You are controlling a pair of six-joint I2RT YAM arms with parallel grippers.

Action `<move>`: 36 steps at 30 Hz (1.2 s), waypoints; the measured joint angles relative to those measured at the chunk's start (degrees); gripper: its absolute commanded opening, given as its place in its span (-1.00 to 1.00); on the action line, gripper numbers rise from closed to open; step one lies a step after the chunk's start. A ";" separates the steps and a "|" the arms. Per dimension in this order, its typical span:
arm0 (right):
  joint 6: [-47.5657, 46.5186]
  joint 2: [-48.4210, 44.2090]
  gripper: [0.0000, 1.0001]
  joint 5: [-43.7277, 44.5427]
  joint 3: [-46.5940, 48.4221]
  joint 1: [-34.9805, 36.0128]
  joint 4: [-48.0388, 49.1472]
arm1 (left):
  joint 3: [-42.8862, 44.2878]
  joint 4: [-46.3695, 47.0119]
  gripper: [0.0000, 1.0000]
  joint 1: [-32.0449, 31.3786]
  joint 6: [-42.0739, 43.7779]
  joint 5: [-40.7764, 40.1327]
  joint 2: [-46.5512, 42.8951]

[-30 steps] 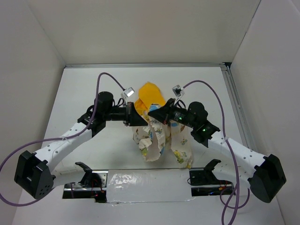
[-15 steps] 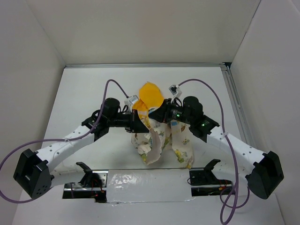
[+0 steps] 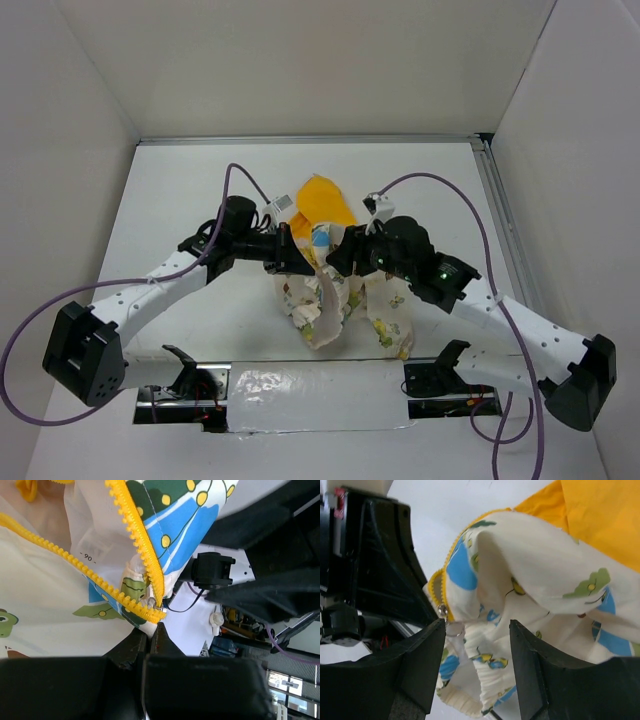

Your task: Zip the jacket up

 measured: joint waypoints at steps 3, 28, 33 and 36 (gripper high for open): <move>-1.05 -2.34 0.17 2.58 0.28 3.48 -2.67 | 0.00 -0.20 -1.00 0.20 -0.22 0.50 -0.26; -6.60 3.17 0.25 -3.17 0.83 9.79 0.02 | -0.04 0.55 -1.00 0.35 -1.20 5.53 -4.00; -6.88 3.28 0.19 -3.72 0.81 9.79 1.42 | -0.04 0.70 -1.00 0.68 -1.18 5.77 -4.00; -7.26 3.28 0.12 -3.78 0.81 9.79 1.79 | -0.04 1.01 -1.00 0.79 -1.05 5.88 -4.00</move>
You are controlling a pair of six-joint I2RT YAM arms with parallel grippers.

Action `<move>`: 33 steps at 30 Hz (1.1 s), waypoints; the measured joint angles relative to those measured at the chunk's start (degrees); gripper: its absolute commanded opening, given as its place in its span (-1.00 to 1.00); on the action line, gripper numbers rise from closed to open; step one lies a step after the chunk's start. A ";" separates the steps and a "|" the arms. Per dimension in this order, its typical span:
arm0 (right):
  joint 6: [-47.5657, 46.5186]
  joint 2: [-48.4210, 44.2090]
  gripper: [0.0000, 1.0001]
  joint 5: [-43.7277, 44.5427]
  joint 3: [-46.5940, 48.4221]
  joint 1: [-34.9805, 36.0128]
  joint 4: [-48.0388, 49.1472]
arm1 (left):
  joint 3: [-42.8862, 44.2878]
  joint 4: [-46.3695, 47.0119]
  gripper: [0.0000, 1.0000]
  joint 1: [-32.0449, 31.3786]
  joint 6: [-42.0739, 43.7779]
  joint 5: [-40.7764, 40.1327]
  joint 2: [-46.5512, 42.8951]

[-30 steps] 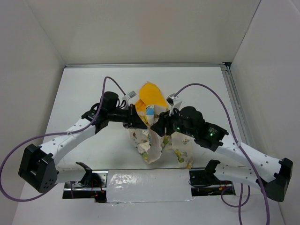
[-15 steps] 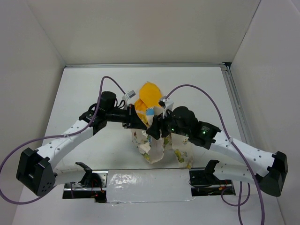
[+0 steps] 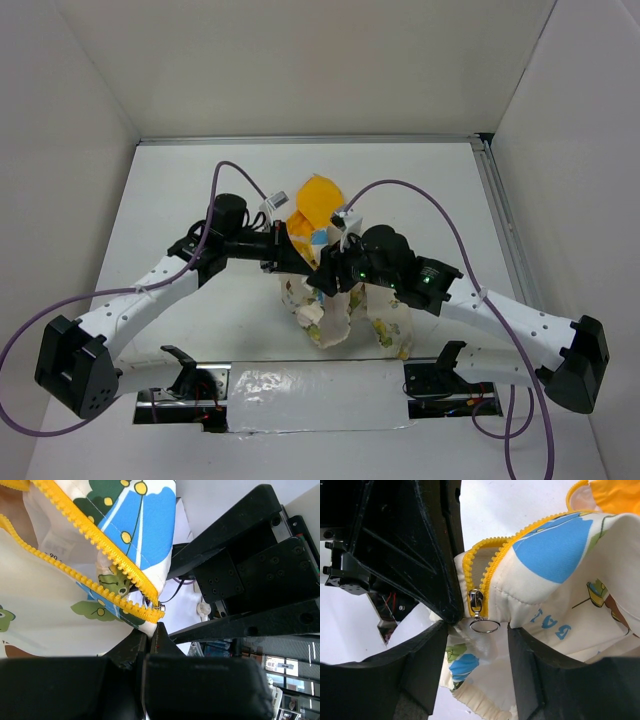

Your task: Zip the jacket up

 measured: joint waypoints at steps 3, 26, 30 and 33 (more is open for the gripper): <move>-0.35 0.00 -0.06 -0.48 0.00 0.00 0.61 | 0.00 0.44 -1.00 0.09 0.11 0.17 0.00; -1.03 -2.99 -1.00 1.18 -0.94 0.13 2.99 | -0.11 0.33 -1.00 0.09 4.81 0.42 -0.57; -0.96 -2.97 -1.00 1.16 -0.94 0.13 3.13 | -0.11 0.20 -1.00 0.07 6.03 0.55 -0.74; -0.61 -2.91 -1.00 1.66 -0.92 0.13 3.08 | -0.11 -0.02 -1.00 0.02 6.43 0.48 -0.76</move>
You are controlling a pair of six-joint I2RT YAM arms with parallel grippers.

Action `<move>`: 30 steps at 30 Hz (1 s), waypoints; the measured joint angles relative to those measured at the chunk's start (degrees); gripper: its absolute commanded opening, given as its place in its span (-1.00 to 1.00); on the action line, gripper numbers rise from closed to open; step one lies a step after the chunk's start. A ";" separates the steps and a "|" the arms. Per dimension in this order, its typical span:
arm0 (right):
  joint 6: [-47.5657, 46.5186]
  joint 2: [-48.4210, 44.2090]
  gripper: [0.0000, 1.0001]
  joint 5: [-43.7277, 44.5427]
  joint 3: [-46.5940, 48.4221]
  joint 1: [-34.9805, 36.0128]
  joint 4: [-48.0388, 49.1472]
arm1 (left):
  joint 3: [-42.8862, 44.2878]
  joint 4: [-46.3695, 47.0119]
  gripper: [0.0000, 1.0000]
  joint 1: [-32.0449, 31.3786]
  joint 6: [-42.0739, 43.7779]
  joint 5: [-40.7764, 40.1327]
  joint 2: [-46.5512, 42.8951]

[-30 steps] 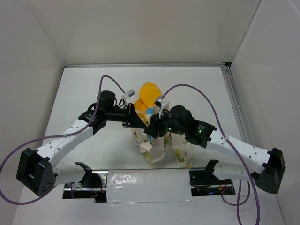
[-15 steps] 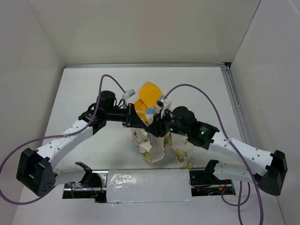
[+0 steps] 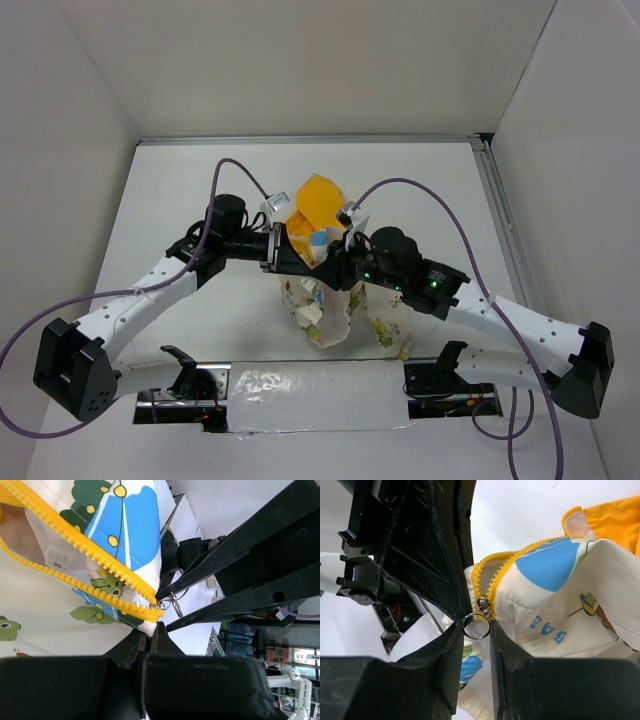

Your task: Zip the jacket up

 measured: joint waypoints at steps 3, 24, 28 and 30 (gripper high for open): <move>0.20 0.02 -1.00 0.44 0.04 0.00 -0.24 | 0.00 -0.31 -1.00 -0.02 0.98 0.02 0.00; 8.07 9.90 -1.00 3.69 15.76 -0.02 -20.87 | 0.68 -5.07 -1.00 -3.58 8.44 -5.51 0.68; 8.15 8.96 -1.00 3.69 12.61 -0.02 -15.93 | 0.66 -5.20 -1.00 -3.58 8.79 -5.31 0.68; 8.09 8.48 -1.00 3.85 11.39 -0.02 -13.88 | 0.31 -5.05 -1.00 -3.58 8.90 -5.05 0.68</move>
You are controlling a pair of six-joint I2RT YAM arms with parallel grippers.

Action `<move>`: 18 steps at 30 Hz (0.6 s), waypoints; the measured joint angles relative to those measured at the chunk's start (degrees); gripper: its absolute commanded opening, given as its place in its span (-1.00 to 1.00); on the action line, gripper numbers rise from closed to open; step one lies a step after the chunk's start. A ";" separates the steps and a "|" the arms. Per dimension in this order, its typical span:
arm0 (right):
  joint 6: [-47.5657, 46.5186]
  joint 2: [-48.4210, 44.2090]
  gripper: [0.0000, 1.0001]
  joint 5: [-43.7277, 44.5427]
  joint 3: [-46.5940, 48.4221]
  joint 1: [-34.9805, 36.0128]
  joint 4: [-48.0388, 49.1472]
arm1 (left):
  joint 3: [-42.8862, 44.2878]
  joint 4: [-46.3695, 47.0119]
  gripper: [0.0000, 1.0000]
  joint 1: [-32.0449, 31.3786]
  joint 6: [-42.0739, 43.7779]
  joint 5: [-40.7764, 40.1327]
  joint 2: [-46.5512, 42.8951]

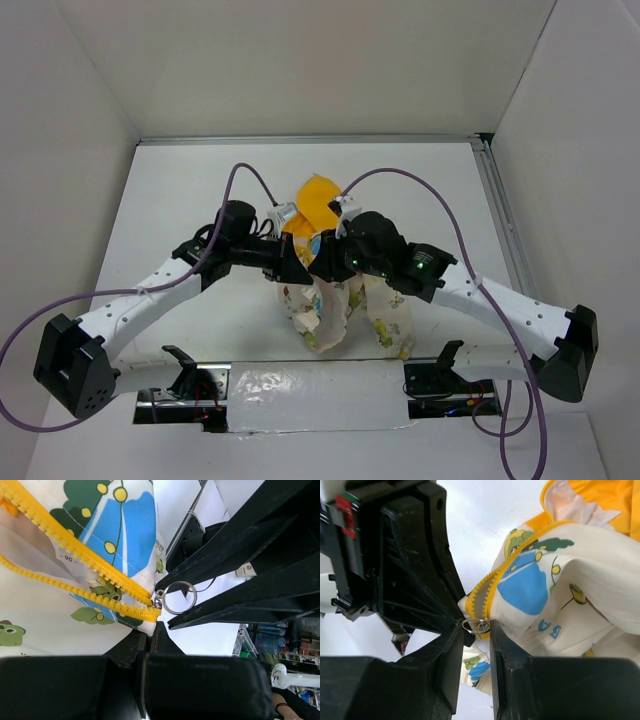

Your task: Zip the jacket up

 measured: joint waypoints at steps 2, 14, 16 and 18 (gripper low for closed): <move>-0.13 -0.33 -1.00 0.39 -0.35 0.02 0.98 | -0.52 0.37 -1.00 -0.02 0.00 0.26 -0.02; 0.46 -0.79 -1.00 5.70 -1.29 -0.68 13.20 | -3.56 -2.38 -1.00 -1.16 0.98 3.19 -0.13; 0.28 -0.79 -1.00 5.11 -1.64 -0.70 12.96 | -3.56 -2.40 -1.00 -1.07 0.96 3.41 -0.13; 0.17 -0.87 -1.00 3.87 -2.01 -0.70 12.85 | -3.54 -2.32 -1.00 -0.83 0.94 4.02 -0.13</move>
